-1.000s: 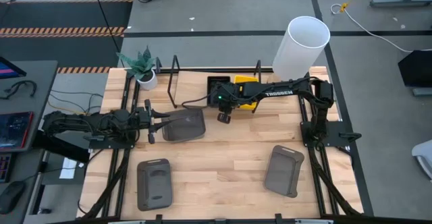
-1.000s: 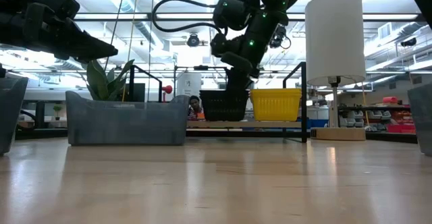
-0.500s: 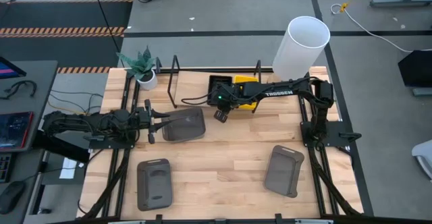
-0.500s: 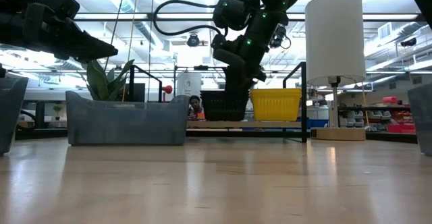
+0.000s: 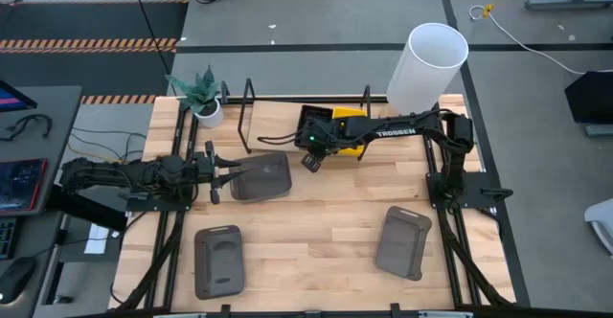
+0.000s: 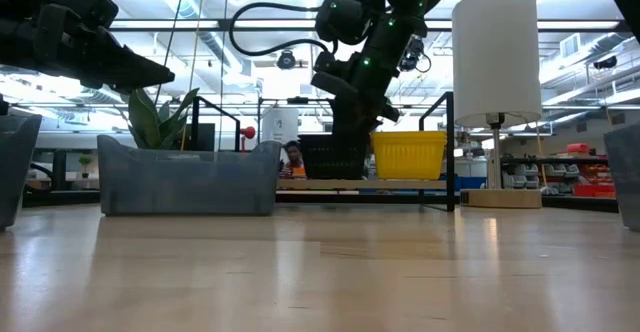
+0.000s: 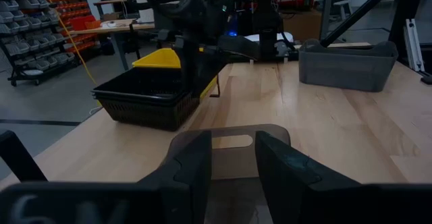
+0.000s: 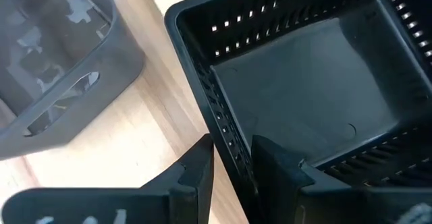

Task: Stack baskets on shelf by color
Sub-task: Put the stacked black bin on the shelf, then adjust the middle black bin

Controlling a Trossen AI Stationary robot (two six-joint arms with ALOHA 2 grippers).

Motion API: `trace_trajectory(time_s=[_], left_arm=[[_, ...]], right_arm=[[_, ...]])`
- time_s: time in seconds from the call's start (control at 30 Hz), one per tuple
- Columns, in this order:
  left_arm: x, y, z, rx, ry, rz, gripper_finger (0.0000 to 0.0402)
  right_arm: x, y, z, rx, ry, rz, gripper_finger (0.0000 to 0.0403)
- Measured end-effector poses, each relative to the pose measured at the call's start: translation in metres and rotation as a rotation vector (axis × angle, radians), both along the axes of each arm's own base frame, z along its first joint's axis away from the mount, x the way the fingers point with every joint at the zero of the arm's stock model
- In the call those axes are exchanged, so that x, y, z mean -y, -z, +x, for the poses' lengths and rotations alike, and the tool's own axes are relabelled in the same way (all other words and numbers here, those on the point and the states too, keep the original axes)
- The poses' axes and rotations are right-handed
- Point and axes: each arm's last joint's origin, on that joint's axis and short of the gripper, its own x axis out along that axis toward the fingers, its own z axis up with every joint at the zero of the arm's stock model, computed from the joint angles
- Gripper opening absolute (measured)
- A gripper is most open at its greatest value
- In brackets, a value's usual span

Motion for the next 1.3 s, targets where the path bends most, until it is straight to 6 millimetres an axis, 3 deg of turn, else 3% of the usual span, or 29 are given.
trace_trajectory(time_s=[0.33, 0.6, 0.73, 0.93, 1.1, 1.3], left_arm=[[0.0, 0.0, 0.0, 0.0, 0.0, 0.0, 0.0121], [0.0, 0.0, 0.0, 0.0, 0.0, 0.0, 0.0121], [0.0, 0.0, 0.0, 0.0, 0.0, 0.0, 0.0121], [0.0, 0.0, 0.0, 0.0, 0.0, 0.0, 0.0121], [0.0, 0.0, 0.0, 0.0, 0.0, 0.0, 0.0121], [0.0, 0.0, 0.0, 0.0, 0.0, 0.0, 0.0121]], right_arm=[[0.0, -0.012, 0.003, 0.004, -0.043, -0.016, 0.0139], [-0.003, -0.045, 0.004, -0.043, -0.077, -0.02, 0.0207], [-0.013, -0.06, 0.004, -0.08, -0.162, -0.02, 0.0227], [-0.049, -0.064, -0.005, -0.22, -0.394, 0.081, 0.0227], [-0.095, -0.061, -0.017, -0.365, -0.556, 0.127, 0.0218], [-0.153, -0.064, -0.008, -0.218, -0.72, 0.025, 0.0213]])
